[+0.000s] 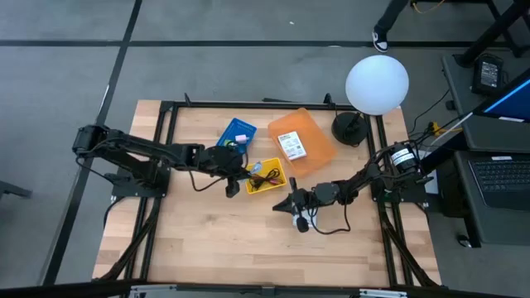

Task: Pick and place items into bin
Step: Put the light blue USB cable into the yellow bin, then put the white card reader box into the orange bin

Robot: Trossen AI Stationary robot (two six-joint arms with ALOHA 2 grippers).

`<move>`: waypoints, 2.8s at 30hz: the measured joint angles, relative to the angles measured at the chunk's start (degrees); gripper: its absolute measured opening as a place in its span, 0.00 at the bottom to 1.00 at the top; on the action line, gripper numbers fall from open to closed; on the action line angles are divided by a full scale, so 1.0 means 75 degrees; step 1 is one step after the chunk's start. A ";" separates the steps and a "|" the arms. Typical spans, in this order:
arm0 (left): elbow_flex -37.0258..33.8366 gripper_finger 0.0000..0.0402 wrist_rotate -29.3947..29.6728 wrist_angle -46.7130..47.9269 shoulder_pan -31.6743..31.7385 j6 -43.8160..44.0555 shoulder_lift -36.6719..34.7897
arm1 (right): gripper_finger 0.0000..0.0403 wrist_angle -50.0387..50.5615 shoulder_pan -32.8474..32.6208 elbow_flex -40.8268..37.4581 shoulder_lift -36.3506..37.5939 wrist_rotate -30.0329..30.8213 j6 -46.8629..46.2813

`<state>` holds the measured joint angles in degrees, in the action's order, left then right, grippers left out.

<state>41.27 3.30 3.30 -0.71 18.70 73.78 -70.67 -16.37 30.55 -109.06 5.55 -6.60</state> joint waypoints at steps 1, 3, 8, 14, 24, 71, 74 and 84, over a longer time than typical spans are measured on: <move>0.0217 0.05 -0.0004 0.0311 0.0014 -0.0055 0.0096 | 0.00 -0.0086 0.0058 0.0000 0.0000 0.0001 0.0090; 0.0700 0.05 -0.0114 0.0878 0.0017 -0.0226 0.0427 | 0.00 -0.0245 0.0168 0.0000 0.0003 -0.0001 0.0158; 0.1957 0.05 -0.0463 0.2599 0.0201 -0.0635 0.1493 | 0.00 -0.0542 0.0438 -0.0003 0.0009 -0.0020 0.0365; 0.3070 0.05 -0.0922 0.3279 0.0598 -0.1340 0.2447 | 0.00 -0.0612 0.0659 -0.0003 0.0011 -0.0134 0.0377; 0.3639 0.05 -0.1182 0.3797 0.1164 -0.1300 0.2957 | 0.00 -0.0764 0.0736 -0.0006 0.0010 -0.0307 0.1066; 0.3632 0.06 -0.1575 0.3838 0.0573 -0.3393 0.2709 | 0.00 -0.1012 0.0797 0.0007 0.0056 -0.0287 0.0889; 0.3632 0.01 -0.1580 0.3730 0.0269 -0.3814 0.2623 | 0.00 -0.0907 0.0755 0.0036 0.0058 -0.0279 0.0443; 0.3076 0.00 -0.1632 0.2161 -0.0452 -0.4265 0.2596 | 0.00 0.3545 -0.0256 0.1242 0.0864 0.0855 -0.0510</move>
<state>64.34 -8.94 19.50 -4.10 -13.28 93.26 -44.09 -18.29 39.86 -102.57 11.96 -10.42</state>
